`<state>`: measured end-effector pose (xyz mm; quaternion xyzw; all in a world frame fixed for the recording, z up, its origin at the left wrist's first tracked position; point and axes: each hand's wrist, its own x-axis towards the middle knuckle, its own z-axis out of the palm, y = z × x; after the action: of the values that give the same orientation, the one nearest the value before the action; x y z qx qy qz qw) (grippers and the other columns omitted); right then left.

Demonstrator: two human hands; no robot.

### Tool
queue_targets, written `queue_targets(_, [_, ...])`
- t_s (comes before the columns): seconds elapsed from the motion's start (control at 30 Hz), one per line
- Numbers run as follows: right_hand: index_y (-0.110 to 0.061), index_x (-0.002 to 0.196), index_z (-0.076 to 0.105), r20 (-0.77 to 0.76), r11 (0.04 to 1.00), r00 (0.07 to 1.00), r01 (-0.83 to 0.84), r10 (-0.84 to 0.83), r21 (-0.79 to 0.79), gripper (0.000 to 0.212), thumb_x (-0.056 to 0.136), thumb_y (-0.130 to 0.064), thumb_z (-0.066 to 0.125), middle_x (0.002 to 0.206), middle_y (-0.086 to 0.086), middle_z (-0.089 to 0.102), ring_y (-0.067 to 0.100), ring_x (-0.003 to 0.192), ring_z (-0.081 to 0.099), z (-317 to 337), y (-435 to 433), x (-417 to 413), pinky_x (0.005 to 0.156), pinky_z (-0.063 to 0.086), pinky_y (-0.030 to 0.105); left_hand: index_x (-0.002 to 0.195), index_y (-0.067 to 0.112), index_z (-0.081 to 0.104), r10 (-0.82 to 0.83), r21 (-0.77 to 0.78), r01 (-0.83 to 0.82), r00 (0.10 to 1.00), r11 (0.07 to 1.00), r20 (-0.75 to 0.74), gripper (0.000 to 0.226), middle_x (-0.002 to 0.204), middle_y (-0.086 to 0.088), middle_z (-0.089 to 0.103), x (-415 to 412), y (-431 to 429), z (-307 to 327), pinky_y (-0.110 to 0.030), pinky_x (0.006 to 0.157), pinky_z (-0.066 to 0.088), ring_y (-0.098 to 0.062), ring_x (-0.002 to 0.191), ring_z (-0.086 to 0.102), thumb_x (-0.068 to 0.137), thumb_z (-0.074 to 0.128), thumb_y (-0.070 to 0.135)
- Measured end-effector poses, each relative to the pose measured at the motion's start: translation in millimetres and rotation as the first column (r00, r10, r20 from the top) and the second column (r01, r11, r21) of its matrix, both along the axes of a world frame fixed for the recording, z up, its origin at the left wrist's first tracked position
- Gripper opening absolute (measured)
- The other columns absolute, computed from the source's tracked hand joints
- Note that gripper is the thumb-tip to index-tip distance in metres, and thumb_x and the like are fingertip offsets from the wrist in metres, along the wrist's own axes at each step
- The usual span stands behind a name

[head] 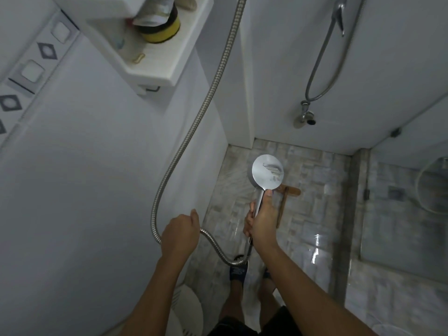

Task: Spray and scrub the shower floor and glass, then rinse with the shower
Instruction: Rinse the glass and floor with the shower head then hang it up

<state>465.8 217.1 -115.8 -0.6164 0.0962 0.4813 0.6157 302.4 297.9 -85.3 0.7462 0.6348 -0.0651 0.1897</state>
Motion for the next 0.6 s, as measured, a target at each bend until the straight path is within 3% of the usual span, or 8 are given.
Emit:
queue_targets(0.13, [-0.007,0.070,0.052,0.049,0.998,0.997,0.058,-0.056,-0.040,0.071,0.097,-0.070,0.035,0.050,0.009,0.039,0.019,0.036,0.035,-4,0,14,0.041,0.030,0.022,0.068,0.003,0.062,0.012,-0.008,-0.012,1.000,1.000,0.009,0.064,0.064,-0.003,0.055,6,-3,0,-0.030,0.064,0.040,-0.024,0.066,0.056,0.108,0.029,0.042])
queue_targets(0.23, [-0.007,0.077,0.055,0.137,0.996,0.986,0.093,-0.090,-0.013,0.069,0.094,-0.072,0.038,0.059,0.013,0.037,0.018,0.040,0.036,-3,-2,21,0.042,0.032,0.022,0.058,0.009,0.054,-0.003,-0.018,0.004,0.999,1.000,0.036,0.064,0.059,-0.001,0.053,14,-5,1,-0.029,0.061,0.038,-0.021,0.060,0.054,0.108,0.029,0.041])
queue_targets(0.37, [-0.008,0.072,0.050,0.130,0.995,0.986,0.103,-0.104,0.009,0.063,0.100,-0.063,0.035,0.054,0.008,0.036,0.017,0.037,0.034,9,-5,32,0.040,0.030,0.020,0.054,0.010,0.051,-0.017,-0.004,0.017,0.996,1.000,0.084,0.065,0.056,-0.001,0.052,24,-3,4,-0.029,0.058,0.037,-0.016,0.053,0.050,0.108,0.031,0.039])
queue_targets(0.53, [-0.009,0.065,0.048,0.159,0.993,0.981,0.104,-0.111,0.052,0.069,0.102,-0.064,0.030,0.048,0.008,0.037,0.018,0.032,0.031,27,-1,51,0.036,0.029,0.020,0.067,0.002,0.065,0.012,0.019,-0.014,0.992,1.000,0.128,0.068,0.069,-0.008,0.063,41,11,7,-0.031,0.064,0.043,-0.026,0.069,0.060,0.107,0.029,0.044])
queue_targets(0.6, [-0.015,0.061,0.049,0.231,0.993,0.966,0.107,-0.117,0.057,0.061,0.105,-0.053,0.034,0.050,0.010,0.039,0.018,0.031,0.032,29,1,60,0.035,0.030,0.019,0.068,0.002,0.066,-0.006,0.029,0.001,0.988,1.000,0.153,0.069,0.073,-0.011,0.066,51,15,7,-0.032,0.066,0.045,-0.027,0.071,0.062,0.106,0.029,0.045])
